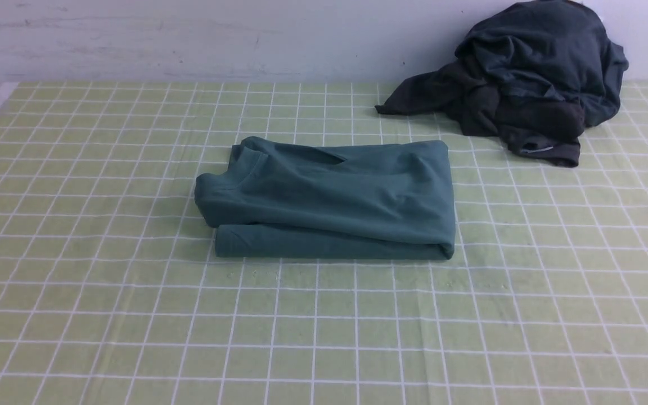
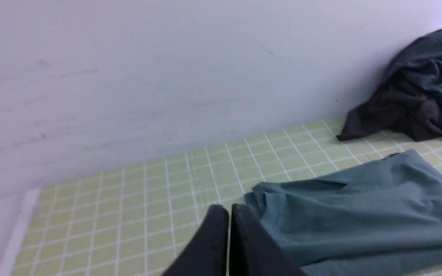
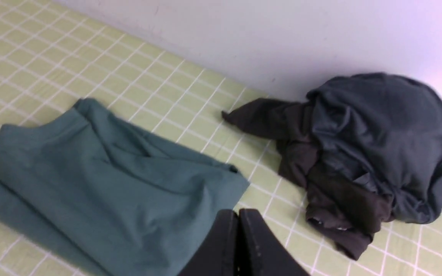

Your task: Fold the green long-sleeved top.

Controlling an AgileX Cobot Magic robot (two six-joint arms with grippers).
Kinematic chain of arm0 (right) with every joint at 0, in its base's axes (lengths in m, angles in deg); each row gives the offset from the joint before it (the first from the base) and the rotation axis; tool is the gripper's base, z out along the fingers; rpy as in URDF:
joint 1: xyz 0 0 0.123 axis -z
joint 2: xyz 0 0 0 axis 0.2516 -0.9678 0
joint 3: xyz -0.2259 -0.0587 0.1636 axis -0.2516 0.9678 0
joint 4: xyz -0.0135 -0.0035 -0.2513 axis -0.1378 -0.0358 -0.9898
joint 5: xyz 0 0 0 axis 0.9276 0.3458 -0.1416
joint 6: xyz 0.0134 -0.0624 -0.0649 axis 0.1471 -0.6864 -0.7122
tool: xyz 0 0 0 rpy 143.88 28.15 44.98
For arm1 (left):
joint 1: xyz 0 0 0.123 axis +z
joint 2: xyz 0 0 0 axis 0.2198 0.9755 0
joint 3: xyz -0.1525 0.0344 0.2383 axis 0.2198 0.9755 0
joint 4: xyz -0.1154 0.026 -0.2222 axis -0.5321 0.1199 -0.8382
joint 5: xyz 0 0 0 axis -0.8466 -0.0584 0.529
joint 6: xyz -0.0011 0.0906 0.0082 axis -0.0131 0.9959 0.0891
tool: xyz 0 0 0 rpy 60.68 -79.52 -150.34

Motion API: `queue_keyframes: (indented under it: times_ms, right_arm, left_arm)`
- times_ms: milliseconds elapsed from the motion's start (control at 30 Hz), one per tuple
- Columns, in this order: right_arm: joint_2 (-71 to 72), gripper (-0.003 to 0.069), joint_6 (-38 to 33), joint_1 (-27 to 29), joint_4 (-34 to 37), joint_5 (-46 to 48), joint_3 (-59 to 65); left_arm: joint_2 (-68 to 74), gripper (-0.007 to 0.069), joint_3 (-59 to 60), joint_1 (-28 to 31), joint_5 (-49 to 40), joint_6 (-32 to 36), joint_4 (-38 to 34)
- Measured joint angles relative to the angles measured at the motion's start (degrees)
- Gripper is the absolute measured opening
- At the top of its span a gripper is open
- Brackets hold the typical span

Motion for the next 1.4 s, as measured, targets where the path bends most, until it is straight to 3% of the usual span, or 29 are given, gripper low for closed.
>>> queue_keyframes:
  times_ms: [67,100,167,267,300,500,900,1200,1400]
  right_arm:
    - [5.7,-0.0004,0.0,0.0,-0.1,-10.9,10.1]
    - [6.3,-0.0004,0.0,0.0,-0.1,-12.1,11.1]
    - [15.3,-0.0006,-0.1,0.0,0.3,-28.9,26.5]
    - [21.4,-0.0005,-0.2,0.0,0.4,-39.9,36.0]
    - [26.0,-0.0005,-0.2,0.0,0.6,-47.5,42.1]
    - [38.3,-0.0005,0.3,0.0,0.8,-62.3,61.9]
    - [41.1,-0.0005,0.5,0.0,1.0,-61.7,85.2]
    - [43.3,-0.0005,0.4,0.0,0.5,-42.3,85.8]
    - [53.4,-0.0005,0.3,0.1,0.3,-36.7,85.8]
  left_arm:
    - [-6.4,0.0000,5.5,0.0,1.1,2.5,-0.1]
    - [-6.4,0.0000,6.1,0.0,1.1,2.8,-0.1]
    - [-14.3,0.0000,13.6,0.0,2.1,5.4,-0.9]
    - [-19.2,0.0000,17.8,0.0,2.6,6.3,-1.3]
    - [-22.9,0.0000,21.8,0.0,3.5,6.8,-1.6]
    - [-31.2,0.0000,30.0,0.0,4.2,6.9,-1.7]
    - [-31.3,0.0000,33.5,0.0,3.9,6.9,-7.3]
    - [-31.4,0.0000,33.5,0.0,3.7,6.9,-7.7]
    - [-31.4,0.0000,33.5,0.0,3.7,6.9,-7.8]
